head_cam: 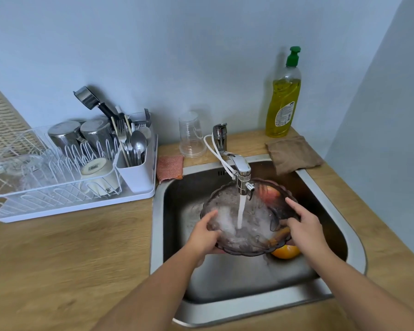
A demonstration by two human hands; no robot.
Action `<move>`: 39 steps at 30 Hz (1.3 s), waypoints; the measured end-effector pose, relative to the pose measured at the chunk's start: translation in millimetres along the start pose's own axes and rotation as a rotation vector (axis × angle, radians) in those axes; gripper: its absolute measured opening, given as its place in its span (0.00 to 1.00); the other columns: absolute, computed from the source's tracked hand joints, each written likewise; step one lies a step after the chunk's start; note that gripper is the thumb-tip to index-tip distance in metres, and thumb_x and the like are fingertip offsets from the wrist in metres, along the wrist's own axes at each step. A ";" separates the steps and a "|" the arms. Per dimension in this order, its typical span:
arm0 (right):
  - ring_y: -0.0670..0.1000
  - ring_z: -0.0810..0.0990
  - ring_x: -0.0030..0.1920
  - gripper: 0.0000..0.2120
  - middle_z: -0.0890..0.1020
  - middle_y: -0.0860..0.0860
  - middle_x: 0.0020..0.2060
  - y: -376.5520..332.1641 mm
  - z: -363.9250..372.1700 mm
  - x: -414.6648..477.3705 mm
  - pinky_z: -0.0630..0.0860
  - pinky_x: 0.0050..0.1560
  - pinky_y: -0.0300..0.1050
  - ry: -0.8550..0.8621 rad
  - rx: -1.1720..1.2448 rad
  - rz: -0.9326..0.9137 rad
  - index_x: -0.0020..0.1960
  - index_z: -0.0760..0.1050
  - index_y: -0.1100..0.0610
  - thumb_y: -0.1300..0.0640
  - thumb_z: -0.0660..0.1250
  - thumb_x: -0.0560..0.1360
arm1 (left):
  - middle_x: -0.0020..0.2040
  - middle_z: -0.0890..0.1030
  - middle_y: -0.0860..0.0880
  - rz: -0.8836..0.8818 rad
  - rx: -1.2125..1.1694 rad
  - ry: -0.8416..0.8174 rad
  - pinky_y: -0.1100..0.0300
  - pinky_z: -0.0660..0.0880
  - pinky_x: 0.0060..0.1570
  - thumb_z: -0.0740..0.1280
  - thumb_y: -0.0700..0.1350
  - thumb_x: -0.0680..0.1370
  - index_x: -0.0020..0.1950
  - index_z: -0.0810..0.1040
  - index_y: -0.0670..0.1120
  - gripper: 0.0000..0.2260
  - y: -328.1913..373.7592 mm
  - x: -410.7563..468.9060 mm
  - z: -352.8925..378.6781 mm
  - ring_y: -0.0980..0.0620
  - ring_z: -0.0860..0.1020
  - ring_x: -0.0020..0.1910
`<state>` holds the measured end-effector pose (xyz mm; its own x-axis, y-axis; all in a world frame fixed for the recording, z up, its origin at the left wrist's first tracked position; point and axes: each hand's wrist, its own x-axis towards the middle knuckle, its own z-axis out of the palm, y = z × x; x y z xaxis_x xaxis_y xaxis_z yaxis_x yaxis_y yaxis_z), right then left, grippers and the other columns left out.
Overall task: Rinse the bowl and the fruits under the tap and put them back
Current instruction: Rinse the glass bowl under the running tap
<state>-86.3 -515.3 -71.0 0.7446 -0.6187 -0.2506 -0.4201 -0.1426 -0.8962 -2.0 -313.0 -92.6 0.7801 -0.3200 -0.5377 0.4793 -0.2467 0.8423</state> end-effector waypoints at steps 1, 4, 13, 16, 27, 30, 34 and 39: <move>0.54 0.80 0.51 0.25 0.73 0.53 0.67 3.9 1.5 2.6 0.82 0.38 0.45 -0.034 -0.050 0.005 0.71 0.67 0.47 0.65 0.58 0.77 | 0.64 0.73 0.45 0.009 -0.008 0.024 0.57 0.82 0.35 0.59 0.31 0.79 0.72 0.67 0.54 0.26 -1.2 1.6 -2.1 0.47 0.80 0.49; 0.59 0.68 0.69 0.25 0.64 0.56 0.74 13.6 10.8 10.7 0.69 0.68 0.55 -0.180 -0.482 -0.016 0.74 0.61 0.50 0.58 0.58 0.78 | 0.69 0.71 0.43 0.028 -0.004 0.059 0.55 0.83 0.40 0.58 0.31 0.80 0.75 0.63 0.54 0.28 -2.8 0.9 -12.3 0.42 0.77 0.60; 0.61 0.36 0.75 0.34 0.37 0.55 0.76 -14.5 90.0 29.9 0.36 0.72 0.66 -0.562 -1.087 -0.302 0.76 0.37 0.44 0.36 0.50 0.77 | 0.60 0.79 0.50 0.156 0.200 0.119 0.43 0.79 0.54 0.61 0.36 0.78 0.75 0.58 0.62 0.31 -5.2 -5.9 -31.9 0.44 0.81 0.54; 0.57 0.36 0.76 0.31 0.35 0.46 0.76 -13.2 110.5 4.2 0.38 0.73 0.65 -0.779 -0.943 -0.396 0.75 0.36 0.39 0.38 0.49 0.79 | 0.67 0.76 0.50 0.201 0.296 0.164 0.46 0.73 0.65 0.61 0.38 0.78 0.74 0.57 0.65 0.32 1.3 -5.9 -34.9 0.47 0.76 0.64; 0.58 0.35 0.76 0.33 0.38 0.56 0.77 7.2 55.6 43.4 0.39 0.75 0.59 -0.538 -1.439 -0.370 0.77 0.38 0.51 0.44 0.52 0.80 | 0.69 0.72 0.49 0.134 0.338 0.159 0.48 0.80 0.53 0.58 0.35 0.78 0.76 0.55 0.61 0.32 3.7 -14.9 -63.2 0.44 0.76 0.61; 0.58 0.39 0.77 0.36 0.40 0.56 0.77 -10.3 93.1 50.1 0.39 0.75 0.60 -0.441 -1.188 -0.372 0.77 0.35 0.51 0.44 0.52 0.78 | 0.69 0.72 0.46 0.085 0.262 0.139 0.54 0.83 0.39 0.58 0.34 0.79 0.77 0.55 0.59 0.32 0.5 -18.5 -63.2 0.44 0.78 0.56; 0.55 0.34 0.74 0.35 0.31 0.48 0.74 -29.3 144.0 32.1 0.36 0.72 0.62 -0.513 -1.086 -0.528 0.74 0.30 0.42 0.39 0.51 0.78 | 0.70 0.72 0.45 0.083 0.236 0.142 0.55 0.82 0.37 0.59 0.35 0.79 0.77 0.55 0.60 0.31 -0.9 -19.8 -59.5 0.43 0.79 0.56; 0.61 0.47 0.77 0.34 0.43 0.54 0.78 -14.1 129.6 51.5 0.41 0.73 0.66 -0.262 -1.048 -0.317 0.75 0.33 0.44 0.39 0.50 0.78 | 0.69 0.72 0.45 0.086 0.219 0.176 0.58 0.81 0.30 0.57 0.33 0.80 0.77 0.56 0.59 0.31 3.1 -23.3 -65.2 0.41 0.80 0.52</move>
<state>25.3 -445.1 -118.7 0.9293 -0.2753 -0.2463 -0.3291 -0.9198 -0.2137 7.6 -246.7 -74.8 0.8809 -0.1894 -0.4338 0.3254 -0.4233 0.8456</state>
